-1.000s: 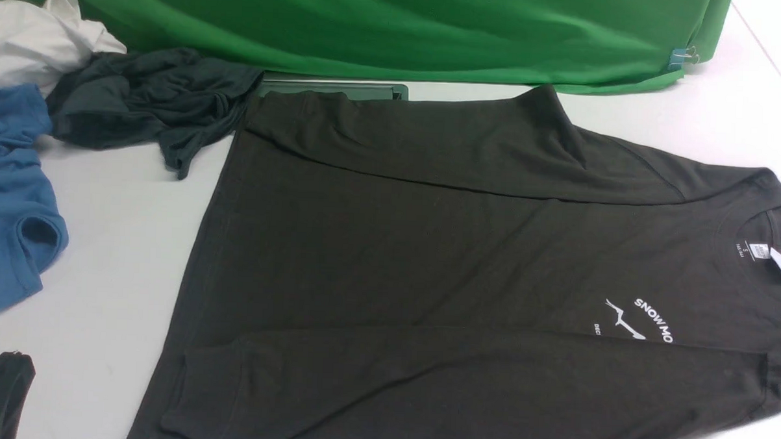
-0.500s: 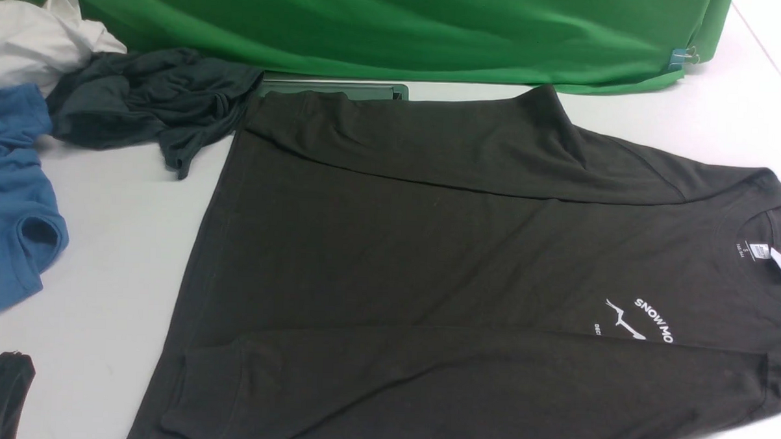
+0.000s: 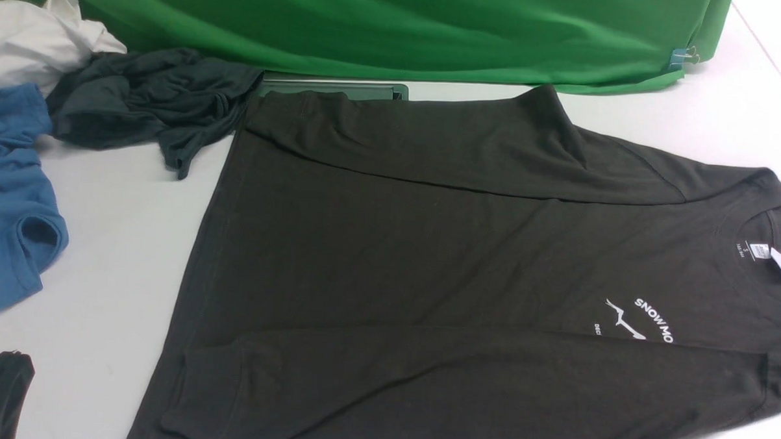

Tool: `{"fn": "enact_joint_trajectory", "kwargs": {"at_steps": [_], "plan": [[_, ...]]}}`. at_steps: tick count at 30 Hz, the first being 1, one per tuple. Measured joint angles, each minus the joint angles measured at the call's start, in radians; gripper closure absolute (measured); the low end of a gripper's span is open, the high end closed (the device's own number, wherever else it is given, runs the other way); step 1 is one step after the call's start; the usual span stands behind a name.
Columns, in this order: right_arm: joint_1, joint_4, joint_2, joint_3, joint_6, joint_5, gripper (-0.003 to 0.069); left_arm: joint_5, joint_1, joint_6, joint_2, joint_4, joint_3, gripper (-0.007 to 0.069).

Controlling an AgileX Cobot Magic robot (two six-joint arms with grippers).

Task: Fold a long-sleeved shirt on a white desktop.
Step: 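Grasp the left edge of the dark T-shirt lying flat on the table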

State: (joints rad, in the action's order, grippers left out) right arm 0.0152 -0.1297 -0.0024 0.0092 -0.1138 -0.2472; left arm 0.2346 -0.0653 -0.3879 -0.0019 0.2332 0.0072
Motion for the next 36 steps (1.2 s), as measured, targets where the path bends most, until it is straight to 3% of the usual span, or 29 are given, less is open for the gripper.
{"fn": "enact_joint_trajectory", "kwargs": {"at_steps": [4, 5, 7, 9, 12, 16, 22, 28, 31, 36], "plan": [[0.000, 0.000, 0.000, 0.000, 0.000, 0.000, 0.0419, -0.073, 0.000, 0.055, 0.000, 0.089, 0.000, 0.0605], [0.000, 0.000, 0.000, 0.000, 0.000, 0.000, 0.0419, -0.123, 0.000, 0.127, 0.000, 0.226, 0.000, 0.0605], [0.000, 0.000, 0.000, 0.000, 0.000, 0.000, 0.0419, -0.152, 0.000, 0.164, 0.000, 0.304, 0.000, 0.0605], [0.000, 0.000, 0.000, 0.000, 0.000, 0.000, 0.0419, -0.228, 0.000, 0.239, 0.000, 0.458, 0.000, 0.0605], [0.000, 0.000, 0.000, 0.000, 0.000, 0.000, 0.0419, -0.267, 0.000, 0.283, 0.000, 0.527, 0.000, 0.0605], [0.000, 0.000, 0.000, 0.000, 0.000, 0.000, 0.0419, -0.162, 0.006, 0.284, -0.001, 0.535, -0.044, 0.0605], [0.000, 0.000, 0.000, 0.000, 0.000, 0.000, 0.0419, 0.184, 0.052, -0.016, 0.061, 0.549, -0.372, 0.0605], [0.000, 0.000, 0.000, 0.000, 0.000, 0.000, 0.0419, 0.496, 0.055, -0.110, 0.358, 0.466, -0.574, 0.0605], [0.000, 0.000, 0.000, 0.000, 0.000, 0.000, 0.0419, 0.569, 0.055, -0.139, 0.522, 0.417, -0.622, 0.0605], [0.000, 0.000, 0.000, 0.000, 0.000, 0.000, 0.0419, 0.557, 0.070, -0.165, 0.719, 0.390, -0.643, 0.0605]]}}
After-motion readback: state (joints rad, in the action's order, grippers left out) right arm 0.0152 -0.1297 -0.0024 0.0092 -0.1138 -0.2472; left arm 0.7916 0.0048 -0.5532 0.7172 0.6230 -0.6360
